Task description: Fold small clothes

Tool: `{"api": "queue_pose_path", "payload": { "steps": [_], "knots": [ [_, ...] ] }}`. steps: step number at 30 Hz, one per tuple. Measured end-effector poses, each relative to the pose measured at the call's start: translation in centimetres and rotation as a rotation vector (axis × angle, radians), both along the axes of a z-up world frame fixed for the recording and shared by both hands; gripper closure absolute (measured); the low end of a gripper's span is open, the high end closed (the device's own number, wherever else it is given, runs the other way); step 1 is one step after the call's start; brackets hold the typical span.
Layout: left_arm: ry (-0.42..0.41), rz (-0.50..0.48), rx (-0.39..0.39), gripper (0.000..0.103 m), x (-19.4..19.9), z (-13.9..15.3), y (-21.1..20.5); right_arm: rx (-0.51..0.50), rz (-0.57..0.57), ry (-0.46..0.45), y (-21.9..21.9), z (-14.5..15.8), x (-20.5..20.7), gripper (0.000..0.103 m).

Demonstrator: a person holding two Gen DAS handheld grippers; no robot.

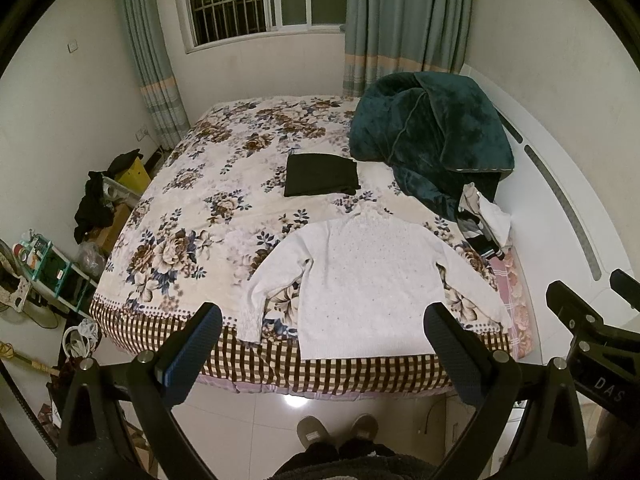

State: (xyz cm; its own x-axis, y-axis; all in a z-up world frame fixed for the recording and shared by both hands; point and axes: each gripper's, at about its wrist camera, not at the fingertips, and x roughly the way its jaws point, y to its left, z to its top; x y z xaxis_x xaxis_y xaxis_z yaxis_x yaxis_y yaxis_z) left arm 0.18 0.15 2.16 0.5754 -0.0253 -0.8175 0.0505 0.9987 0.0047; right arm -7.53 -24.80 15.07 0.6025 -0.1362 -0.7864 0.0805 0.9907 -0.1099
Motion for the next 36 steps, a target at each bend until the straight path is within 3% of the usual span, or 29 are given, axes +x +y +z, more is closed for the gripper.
{"api": "queue_pose_path", "payload": {
  "steps": [30, 33, 36],
  "knots": [
    [-0.003, -0.003, -0.002, 0.0, 2.1, 1.2, -0.5, -0.004, -0.003, -0.005, 0.5, 0.5, 0.3, 0.0],
    [-0.011, 0.006, 0.024, 0.0, 4.1, 0.1, -1.0, 0.015, -0.024, 0.018, -0.3, -0.4, 1.4, 0.0],
    [0.002, 0.013, 0.053, 0.0, 7.4, -2.8, -1.4, 0.081, -0.101, 0.065, -3.3, -3.6, 3.5, 0.0]
  ]
}}
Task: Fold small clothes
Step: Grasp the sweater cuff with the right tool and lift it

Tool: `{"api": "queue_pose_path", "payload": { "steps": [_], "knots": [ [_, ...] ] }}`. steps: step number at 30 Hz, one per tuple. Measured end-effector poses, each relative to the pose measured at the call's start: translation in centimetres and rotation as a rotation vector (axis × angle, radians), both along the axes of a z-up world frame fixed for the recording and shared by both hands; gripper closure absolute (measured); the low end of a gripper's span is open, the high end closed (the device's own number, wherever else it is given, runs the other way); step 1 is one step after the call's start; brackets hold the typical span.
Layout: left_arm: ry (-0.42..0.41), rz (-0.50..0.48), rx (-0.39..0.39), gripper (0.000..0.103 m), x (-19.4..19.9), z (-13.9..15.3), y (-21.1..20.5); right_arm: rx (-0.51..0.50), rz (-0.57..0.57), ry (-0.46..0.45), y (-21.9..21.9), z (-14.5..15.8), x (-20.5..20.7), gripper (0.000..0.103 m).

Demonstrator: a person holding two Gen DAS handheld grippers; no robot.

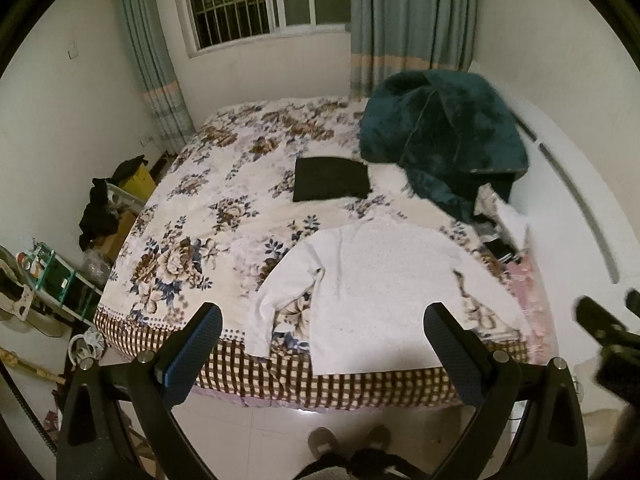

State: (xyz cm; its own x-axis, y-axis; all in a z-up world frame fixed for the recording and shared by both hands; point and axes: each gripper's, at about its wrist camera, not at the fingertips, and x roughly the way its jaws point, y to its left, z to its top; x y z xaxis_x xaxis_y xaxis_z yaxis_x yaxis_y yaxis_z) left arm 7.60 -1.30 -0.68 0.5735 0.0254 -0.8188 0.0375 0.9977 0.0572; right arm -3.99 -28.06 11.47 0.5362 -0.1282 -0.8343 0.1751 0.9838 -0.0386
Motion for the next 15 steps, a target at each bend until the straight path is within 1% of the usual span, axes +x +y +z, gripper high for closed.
{"api": "queue_pose_path", "payload": {
  "steps": [1, 5, 6, 7, 8, 9, 10, 11, 12, 13, 14, 15],
  "knots": [
    [0.0, 0.001, 0.0, 0.0, 1.1, -1.2, -0.2, 0.012, -0.023, 0.006, -0.9, -1.7, 0.5, 0.0],
    [0.046, 0.009, 0.011, 0.0, 5.3, -7.2, -1.3, 0.017, -0.23, 0.079, -8.8, -9.9, 2.8, 0.0],
    [0.076, 0.016, 0.022, 0.0, 7.2, -9.0, -2.3, 0.018, -0.298, 0.107, -11.5, -12.5, 3.2, 0.0],
    [0.1, 0.018, 0.021, 0.0, 8.7, -10.7, -3.2, 0.024, -0.34, 0.127, -13.4, -14.4, 3.4, 0.0],
    [0.114, 0.017, 0.018, 0.0, 9.2, -12.1, -3.6, 0.041, -0.413, 0.16, -16.8, -17.6, 3.9, 0.0],
    [0.135, 0.02, 0.026, 0.0, 10.4, -13.7, -4.3, 0.05, -0.454, 0.179, -18.7, -19.7, 4.0, 0.0],
    [0.16, 0.027, 0.043, 0.0, 11.5, -15.6, -5.4, 0.071, -0.508, 0.208, -21.4, -22.2, 4.1, 0.0],
    [0.182, 0.029, 0.056, 0.0, 12.3, -17.4, -6.2, 0.117, -0.574, 0.239, -24.9, -25.6, 4.5, 0.0],
    [0.205, 0.033, 0.072, 0.0, 14.0, -19.4, -7.6, 0.149, -0.61, 0.245, -26.9, -27.7, 4.5, 0.0],
    [0.227, 0.039, 0.096, 0.0, 15.1, -21.3, -8.9, 0.206, -0.68, 0.25, -30.4, -30.9, 4.7, 0.0],
    [0.246, 0.042, 0.109, 0.0, 15.4, -22.7, -9.1, 0.24, -0.726, 0.256, -32.6, -33.2, 4.6, 0.001],
    [0.274, 0.045, 0.113, 0.0, 16.9, -24.8, -10.4, 0.302, -0.794, 0.272, -35.7, -36.6, 5.0, 0.003]
  ]
}}
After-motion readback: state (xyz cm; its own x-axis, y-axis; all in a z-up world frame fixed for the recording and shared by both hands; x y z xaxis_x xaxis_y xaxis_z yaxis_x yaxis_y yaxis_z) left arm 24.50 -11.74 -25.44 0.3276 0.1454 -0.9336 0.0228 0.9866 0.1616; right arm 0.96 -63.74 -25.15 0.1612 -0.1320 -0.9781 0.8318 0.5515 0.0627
